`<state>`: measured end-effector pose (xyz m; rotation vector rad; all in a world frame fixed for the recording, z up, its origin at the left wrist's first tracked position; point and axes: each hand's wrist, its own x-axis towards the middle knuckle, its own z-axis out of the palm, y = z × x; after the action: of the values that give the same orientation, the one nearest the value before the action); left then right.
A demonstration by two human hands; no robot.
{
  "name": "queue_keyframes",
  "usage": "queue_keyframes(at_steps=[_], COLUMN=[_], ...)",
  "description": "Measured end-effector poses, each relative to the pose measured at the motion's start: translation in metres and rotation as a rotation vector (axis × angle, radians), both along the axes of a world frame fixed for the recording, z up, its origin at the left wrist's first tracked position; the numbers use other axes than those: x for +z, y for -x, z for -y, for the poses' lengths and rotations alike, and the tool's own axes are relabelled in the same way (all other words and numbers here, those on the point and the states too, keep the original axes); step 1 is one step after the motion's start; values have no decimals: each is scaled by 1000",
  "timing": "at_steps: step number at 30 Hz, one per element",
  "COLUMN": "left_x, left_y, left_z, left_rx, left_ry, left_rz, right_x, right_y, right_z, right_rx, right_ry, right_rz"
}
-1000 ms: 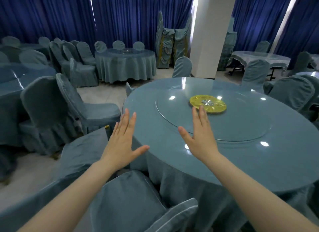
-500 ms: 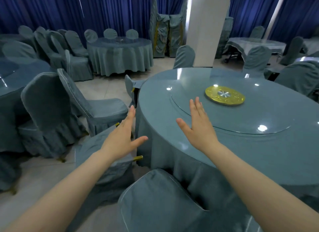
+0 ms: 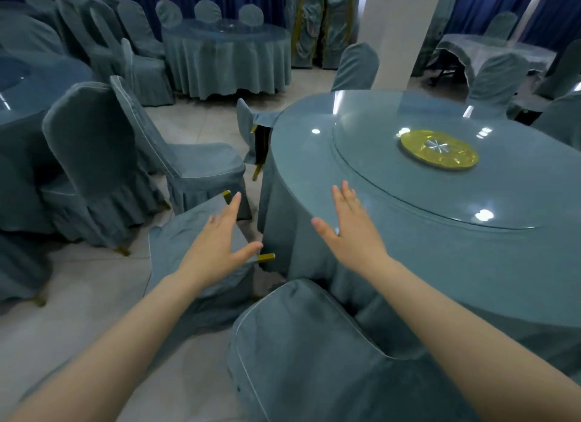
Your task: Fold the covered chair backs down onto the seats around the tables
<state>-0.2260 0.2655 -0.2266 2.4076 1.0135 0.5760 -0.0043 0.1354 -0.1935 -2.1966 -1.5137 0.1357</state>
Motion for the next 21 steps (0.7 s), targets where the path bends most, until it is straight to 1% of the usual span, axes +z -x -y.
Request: queue_keyframes(at_steps=[3, 6, 12, 17, 21], left_x=[-19, -33, -63, -101, -135], left_y=[21, 48, 116, 192, 258], left_z=[-8, -33, -126, -204, -252], left_rx=[29, 39, 81, 82, 139], left_ry=[48, 77, 213, 325, 374], left_rz=[27, 36, -1, -12, -82], right_x=[-19, -31, -65, -115, -155], right_y=[14, 37, 113, 193, 246], right_z=[-16, -50, -157, -247, -300], right_rx=[31, 62, 79, 71, 67], right_ry=[65, 98, 171, 266, 350], right_rz=[11, 13, -43, -139, -202])
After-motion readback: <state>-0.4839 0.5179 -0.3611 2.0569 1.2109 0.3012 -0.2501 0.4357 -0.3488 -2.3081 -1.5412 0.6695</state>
